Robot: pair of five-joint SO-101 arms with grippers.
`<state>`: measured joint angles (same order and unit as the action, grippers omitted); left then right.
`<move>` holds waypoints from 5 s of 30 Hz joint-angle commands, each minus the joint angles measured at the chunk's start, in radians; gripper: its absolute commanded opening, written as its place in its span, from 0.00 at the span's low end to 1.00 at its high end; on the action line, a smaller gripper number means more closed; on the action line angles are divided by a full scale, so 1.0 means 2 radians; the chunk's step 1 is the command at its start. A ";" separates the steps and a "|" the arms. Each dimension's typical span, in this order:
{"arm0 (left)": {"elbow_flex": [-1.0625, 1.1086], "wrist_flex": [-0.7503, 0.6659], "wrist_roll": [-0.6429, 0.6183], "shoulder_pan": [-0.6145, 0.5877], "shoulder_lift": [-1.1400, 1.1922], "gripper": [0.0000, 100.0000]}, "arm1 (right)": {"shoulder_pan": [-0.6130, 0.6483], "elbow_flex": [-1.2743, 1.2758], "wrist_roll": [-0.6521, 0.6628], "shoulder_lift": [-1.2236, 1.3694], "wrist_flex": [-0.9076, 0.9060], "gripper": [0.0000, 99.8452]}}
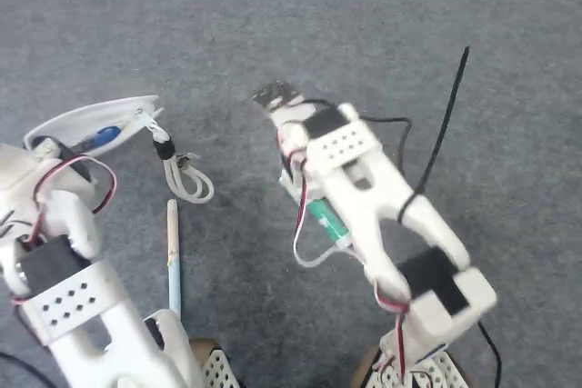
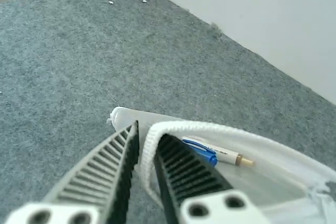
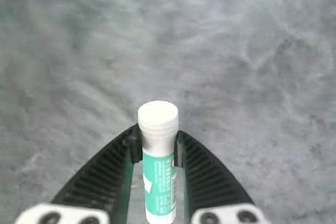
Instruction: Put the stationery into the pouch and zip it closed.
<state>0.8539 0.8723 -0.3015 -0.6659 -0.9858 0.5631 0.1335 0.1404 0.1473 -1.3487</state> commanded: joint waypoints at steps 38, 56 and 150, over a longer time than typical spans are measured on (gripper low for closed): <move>-0.011 -0.015 0.016 0.100 -0.004 0.01 | 0.029 0.321 -0.143 -0.455 0.214 0.01; -0.105 0.076 0.041 0.245 0.001 0.01 | -0.007 0.437 -0.147 -0.605 0.316 0.01; -0.066 0.079 0.029 0.321 0.000 0.01 | 0.097 0.545 -0.002 -0.490 0.927 0.01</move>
<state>0.7265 1.0733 -0.2325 -0.0261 -0.9766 0.7549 1.1983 0.0146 -0.8270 0.4818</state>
